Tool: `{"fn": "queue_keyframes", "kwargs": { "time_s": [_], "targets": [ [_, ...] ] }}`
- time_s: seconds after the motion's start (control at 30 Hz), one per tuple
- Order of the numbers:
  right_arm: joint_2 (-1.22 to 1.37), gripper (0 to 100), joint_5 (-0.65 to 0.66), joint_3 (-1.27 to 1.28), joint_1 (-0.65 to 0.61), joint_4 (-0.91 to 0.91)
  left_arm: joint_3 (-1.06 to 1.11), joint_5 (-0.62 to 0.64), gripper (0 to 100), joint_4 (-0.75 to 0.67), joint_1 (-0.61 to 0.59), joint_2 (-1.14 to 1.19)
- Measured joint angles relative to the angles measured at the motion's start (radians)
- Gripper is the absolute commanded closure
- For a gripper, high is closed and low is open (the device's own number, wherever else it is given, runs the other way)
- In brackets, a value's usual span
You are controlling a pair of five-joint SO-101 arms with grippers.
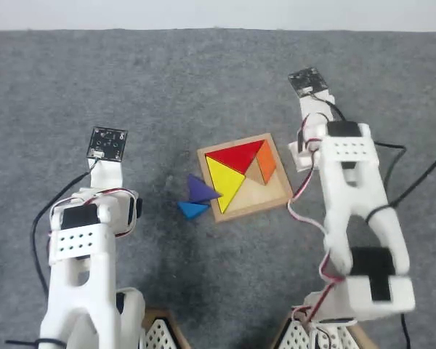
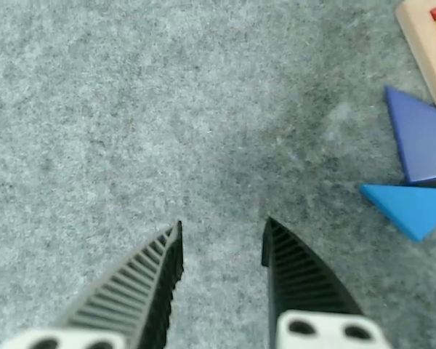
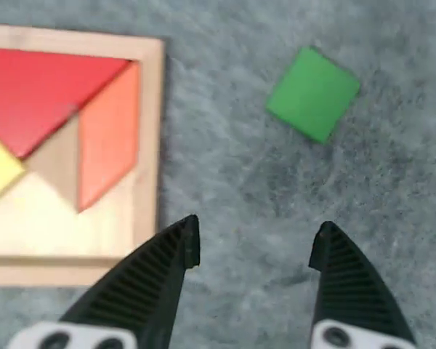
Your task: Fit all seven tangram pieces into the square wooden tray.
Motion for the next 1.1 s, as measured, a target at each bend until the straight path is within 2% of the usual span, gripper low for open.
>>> {"fn": "queue_keyframes", "kwargs": {
  "time_s": [0.27, 0.6, 0.97, 1.03, 1.1],
  "targets": [
    [0.322, 74.2, -0.035, -0.327, 0.021, 0.021, 0.0, 0.0, 82, 0.0, 0.0, 0.0],
    [0.74, 74.3, -0.278, -0.893, 0.031, 0.178, 0.0, 0.0, 82, 0.0, 0.005, 0.0],
    [1.071, 74.9, -0.333, -1.367, 0.078, 0.374, 0.0, 0.0, 82, 0.0, 0.005, 0.0],
    [1.111, 79.4, -0.333, -1.439, 0.078, 0.413, 0.0, 0.0, 82, 0.0, 0.005, 0.0],
    [1.146, 87.9, -0.333, -1.508, 0.078, 0.457, 0.0, 0.0, 82, 0.0, 0.005, 0.0]
  ]
}}
